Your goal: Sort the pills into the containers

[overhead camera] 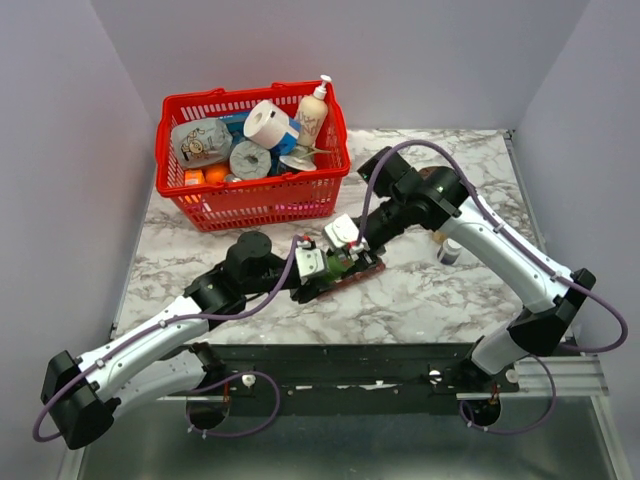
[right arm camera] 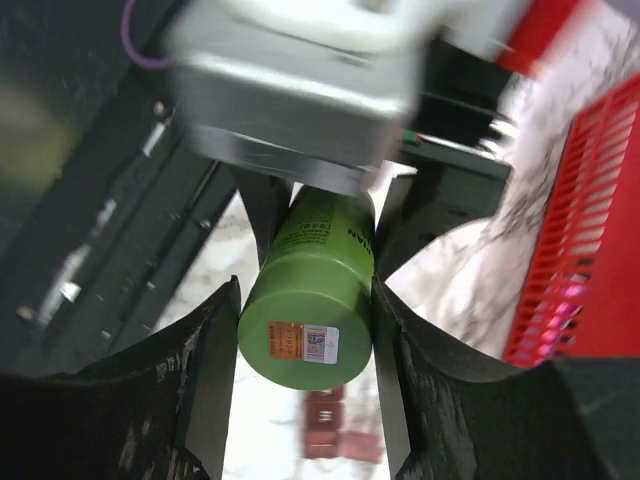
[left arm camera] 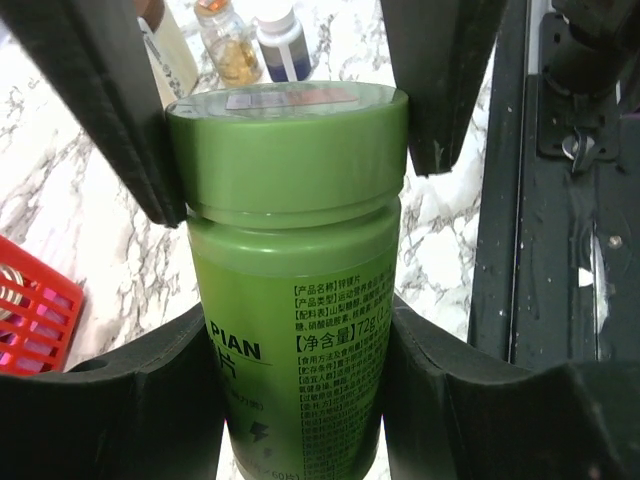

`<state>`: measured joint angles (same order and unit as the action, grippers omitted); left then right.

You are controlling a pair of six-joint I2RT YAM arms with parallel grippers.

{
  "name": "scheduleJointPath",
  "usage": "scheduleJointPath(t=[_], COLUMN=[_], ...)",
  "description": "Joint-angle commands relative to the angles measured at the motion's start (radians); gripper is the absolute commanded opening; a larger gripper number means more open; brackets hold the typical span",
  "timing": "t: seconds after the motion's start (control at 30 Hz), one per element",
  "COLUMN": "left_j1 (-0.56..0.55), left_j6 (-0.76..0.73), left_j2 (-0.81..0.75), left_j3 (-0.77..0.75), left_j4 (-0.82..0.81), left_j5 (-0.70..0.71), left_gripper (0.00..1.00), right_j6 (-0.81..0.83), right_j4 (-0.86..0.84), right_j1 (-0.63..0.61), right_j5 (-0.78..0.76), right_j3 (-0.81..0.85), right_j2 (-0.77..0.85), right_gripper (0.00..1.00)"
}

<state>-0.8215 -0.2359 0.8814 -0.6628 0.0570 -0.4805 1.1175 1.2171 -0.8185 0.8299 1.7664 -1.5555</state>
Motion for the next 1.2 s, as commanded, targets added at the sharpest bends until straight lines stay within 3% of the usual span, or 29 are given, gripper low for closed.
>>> scheduleJointPath(t=[0.0, 0.13, 0.17, 0.23, 0.27, 0.37, 0.47, 0.6, 0.73, 0.93, 1.17], left_j1=[-0.004, -0.004, -0.004, -0.004, -0.002, -0.002, -0.002, -0.002, -0.002, -0.002, -0.002], left_j6=[-0.071, -0.069, -0.068, -0.066, -0.065, -0.054, -0.037, -0.006, 0.033, 0.076, 0.083], left_j2=[0.011, 0.017, 0.016, 0.007, 0.004, -0.001, -0.007, -0.028, -0.050, -0.022, -0.035], left_j3=[-0.021, -0.018, -0.018, -0.011, -0.008, 0.000, 0.011, 0.034, 0.057, 0.055, 0.060], left_j4=[0.032, 0.024, 0.024, 0.017, 0.012, 0.004, -0.008, -0.045, -0.101, -0.141, -0.146], left_j5=[-0.127, -0.129, -0.124, -0.112, -0.112, -0.109, -0.109, -0.084, -0.021, -0.013, 0.020], left_gripper=[0.00, 0.00, 0.00, 0.00, 0.00, 0.00, 0.00, 0.00, 0.00, 0.00, 0.00], right_j6=[0.458, 0.470, 0.456, 0.395, 0.366, 0.198, 0.009, -0.281, -0.714, -0.999, -1.085], right_j4=[0.273, 0.242, 0.237, 0.229, 0.216, 0.123, -0.018, -0.195, -0.401, -0.593, -0.637], right_j1=[-0.021, -0.022, -0.022, -0.022, -0.022, -0.024, -0.022, -0.021, -0.021, 0.041, 0.039], right_j5=[-0.036, -0.049, -0.043, -0.022, -0.011, 0.031, 0.063, 0.042, -0.096, -0.176, -0.195], right_j3=[0.001, 0.016, 0.021, 0.021, 0.018, -0.025, -0.109, -0.206, -0.320, -0.383, -0.397], right_j2=[0.001, 0.011, 0.015, 0.021, 0.031, 0.063, 0.138, 0.232, 0.285, 0.276, 0.249], right_gripper=[0.02, 0.07, 0.24, 0.42, 0.62, 0.85, 0.99, 1.00, 1.00, 1.00, 1.00])
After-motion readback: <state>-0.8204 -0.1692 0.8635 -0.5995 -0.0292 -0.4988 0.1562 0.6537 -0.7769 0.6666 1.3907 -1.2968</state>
